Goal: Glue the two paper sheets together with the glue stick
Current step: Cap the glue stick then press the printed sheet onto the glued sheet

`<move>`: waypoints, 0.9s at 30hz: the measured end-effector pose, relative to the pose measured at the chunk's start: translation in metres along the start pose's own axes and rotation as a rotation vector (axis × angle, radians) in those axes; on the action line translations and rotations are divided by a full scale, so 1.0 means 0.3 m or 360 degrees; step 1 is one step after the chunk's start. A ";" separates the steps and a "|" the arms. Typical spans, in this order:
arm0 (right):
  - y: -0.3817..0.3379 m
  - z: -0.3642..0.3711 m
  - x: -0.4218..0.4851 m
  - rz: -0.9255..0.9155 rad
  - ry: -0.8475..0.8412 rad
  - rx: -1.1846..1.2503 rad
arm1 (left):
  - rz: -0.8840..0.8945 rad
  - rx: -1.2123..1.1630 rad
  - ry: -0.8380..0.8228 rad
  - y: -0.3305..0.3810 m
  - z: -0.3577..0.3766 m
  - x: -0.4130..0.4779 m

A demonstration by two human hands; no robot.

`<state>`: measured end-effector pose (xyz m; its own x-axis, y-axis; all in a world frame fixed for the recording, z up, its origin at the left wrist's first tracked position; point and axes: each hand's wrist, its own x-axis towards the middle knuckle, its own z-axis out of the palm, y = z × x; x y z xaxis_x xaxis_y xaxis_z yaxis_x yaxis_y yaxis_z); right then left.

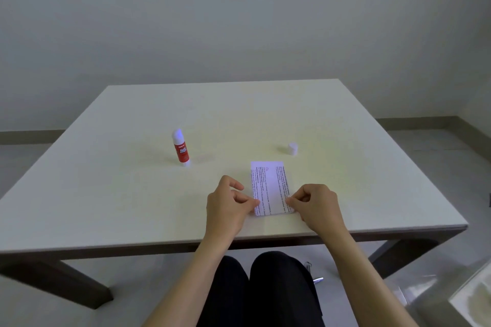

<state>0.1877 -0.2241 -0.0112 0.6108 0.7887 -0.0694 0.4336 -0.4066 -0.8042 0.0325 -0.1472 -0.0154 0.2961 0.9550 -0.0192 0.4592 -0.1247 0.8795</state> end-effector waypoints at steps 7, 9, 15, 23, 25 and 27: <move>0.001 0.008 0.002 -0.0080 0.0021 -0.0171 | 0.0101 0.0138 0.0039 -0.010 0.016 0.007; 0.001 0.010 0.002 -0.0097 0.0028 -0.0204 | 0.0140 0.0190 0.0057 -0.014 0.023 0.011; -0.004 0.006 0.003 -0.0216 -0.0074 -0.0254 | 0.0317 0.0556 0.0054 -0.012 0.028 0.015; -0.017 -0.009 0.046 -0.0177 -0.0345 -0.0536 | 0.0647 0.1309 -0.0736 -0.013 -0.045 0.132; -0.025 -0.005 0.041 -0.0181 -0.0358 -0.0561 | 0.0678 0.1416 -0.0773 -0.011 -0.058 0.147; -0.036 0.007 0.038 -0.0180 -0.0393 -0.0576 | 0.0690 0.1481 -0.0788 -0.005 -0.069 0.156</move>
<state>0.1884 -0.2096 -0.0046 0.3886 0.9061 -0.1670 0.7193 -0.4116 -0.5596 0.0283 -0.0968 -0.0078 0.7844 0.5973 -0.1670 0.6196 -0.7667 0.1680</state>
